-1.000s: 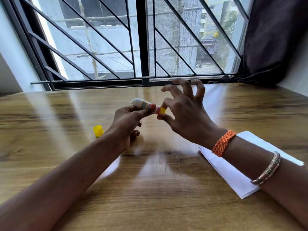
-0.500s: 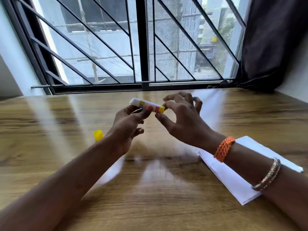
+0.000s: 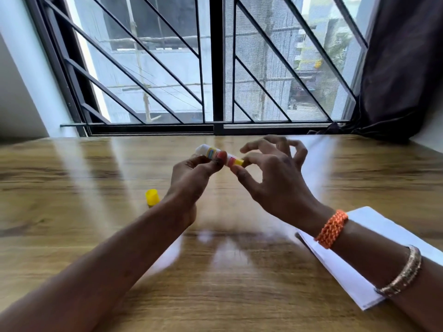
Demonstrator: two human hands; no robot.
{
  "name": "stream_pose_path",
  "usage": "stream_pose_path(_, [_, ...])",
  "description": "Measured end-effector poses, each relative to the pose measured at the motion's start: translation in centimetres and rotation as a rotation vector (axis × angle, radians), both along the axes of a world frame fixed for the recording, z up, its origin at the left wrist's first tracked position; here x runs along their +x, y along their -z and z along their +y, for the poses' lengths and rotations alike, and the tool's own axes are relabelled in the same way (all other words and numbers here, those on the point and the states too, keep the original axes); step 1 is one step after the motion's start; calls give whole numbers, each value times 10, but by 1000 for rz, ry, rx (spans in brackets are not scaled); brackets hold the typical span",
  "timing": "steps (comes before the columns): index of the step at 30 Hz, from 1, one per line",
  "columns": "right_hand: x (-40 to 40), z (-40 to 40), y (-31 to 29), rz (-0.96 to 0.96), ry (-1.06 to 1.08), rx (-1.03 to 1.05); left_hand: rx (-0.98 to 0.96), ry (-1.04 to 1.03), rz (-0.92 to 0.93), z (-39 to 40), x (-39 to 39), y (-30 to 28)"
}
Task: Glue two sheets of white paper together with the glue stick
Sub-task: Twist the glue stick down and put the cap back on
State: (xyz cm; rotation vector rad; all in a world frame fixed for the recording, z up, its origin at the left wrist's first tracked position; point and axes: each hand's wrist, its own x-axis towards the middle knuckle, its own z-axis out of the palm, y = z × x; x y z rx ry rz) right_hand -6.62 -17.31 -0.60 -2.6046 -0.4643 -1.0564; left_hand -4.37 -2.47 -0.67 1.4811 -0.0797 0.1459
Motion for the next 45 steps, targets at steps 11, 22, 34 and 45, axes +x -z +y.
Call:
stream_pose_path(11, [2,-1,-6,231,-78,352,-29,104,-11,-2,-2,-1])
stream_pose_path(22, [9,-8,-1,653,-453,704,177,36,-103,5,0,-6])
stream_pose_path(34, [8,-7,4,2,-33,89,254,-68,-173,-4,-5,0])
stream_pose_path(45, [9,-10,-6,451,-395,598,156,51,-122,4,6,1])
